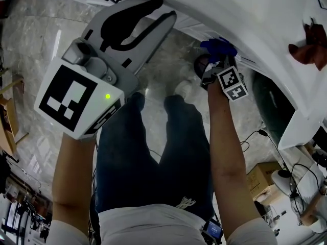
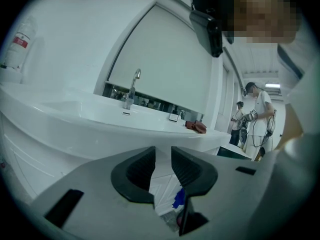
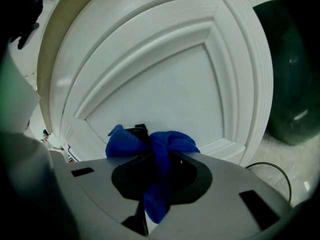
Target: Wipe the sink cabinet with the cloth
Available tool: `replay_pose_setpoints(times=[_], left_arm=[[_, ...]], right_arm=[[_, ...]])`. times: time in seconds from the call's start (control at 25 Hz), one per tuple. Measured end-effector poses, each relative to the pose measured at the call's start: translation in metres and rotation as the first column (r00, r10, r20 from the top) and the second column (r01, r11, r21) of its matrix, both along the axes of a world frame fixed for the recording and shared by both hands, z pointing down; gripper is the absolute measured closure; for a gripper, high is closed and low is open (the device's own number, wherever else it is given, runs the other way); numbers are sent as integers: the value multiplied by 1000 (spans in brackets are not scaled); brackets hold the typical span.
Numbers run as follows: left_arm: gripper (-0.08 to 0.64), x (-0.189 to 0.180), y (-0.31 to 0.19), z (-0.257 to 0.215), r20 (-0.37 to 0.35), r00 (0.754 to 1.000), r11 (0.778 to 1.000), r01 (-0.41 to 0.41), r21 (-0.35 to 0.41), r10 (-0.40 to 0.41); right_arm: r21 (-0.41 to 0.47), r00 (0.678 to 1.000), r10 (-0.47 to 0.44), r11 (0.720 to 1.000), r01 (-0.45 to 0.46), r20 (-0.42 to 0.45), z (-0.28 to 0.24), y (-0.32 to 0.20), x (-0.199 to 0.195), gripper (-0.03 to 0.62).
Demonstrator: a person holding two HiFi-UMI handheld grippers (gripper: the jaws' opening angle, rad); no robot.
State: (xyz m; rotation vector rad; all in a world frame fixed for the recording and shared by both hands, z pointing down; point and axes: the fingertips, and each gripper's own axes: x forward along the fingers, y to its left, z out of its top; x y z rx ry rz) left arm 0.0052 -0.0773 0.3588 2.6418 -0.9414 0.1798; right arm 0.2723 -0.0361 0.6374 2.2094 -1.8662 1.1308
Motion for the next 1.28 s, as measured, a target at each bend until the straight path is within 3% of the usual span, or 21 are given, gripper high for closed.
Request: replay_pose_setpoints(times=[0.16,0.36,0.52,0.68,0.84,1.04,1.28], left_arm=[[454,3,0,-2,-14,1000,1000,-15,10,16],[454,2,1,3,16,1000,1000,-21,-9,21],[454,2,0,2,8,1000,1000,-27,-7,27],[454,4,-1,-6,-37,999,999,-34,11,34],[454,0,1,3,9,999,999,-36,-24,36],[454,2,1,-5,-37,998,999,-43,-14,43],[454,0,3,-5,-32,998,999,-45,-18,45]], right_arm=[[2,998,-3,1000,3,57,-1,-10,-23,525],[-9,980,78,997,-78,183,-11,-16,-37,525],[-25,938,153,988,-153,310,-17,-16,-42,525],[18,905,182,979,-204,384,-36,-19,-49,525],[60,900,180,973,-222,397,-59,-16,-49,525],[89,910,172,971,-220,378,-78,-9,-37,525],[125,920,154,969,-212,360,-83,4,-8,525]])
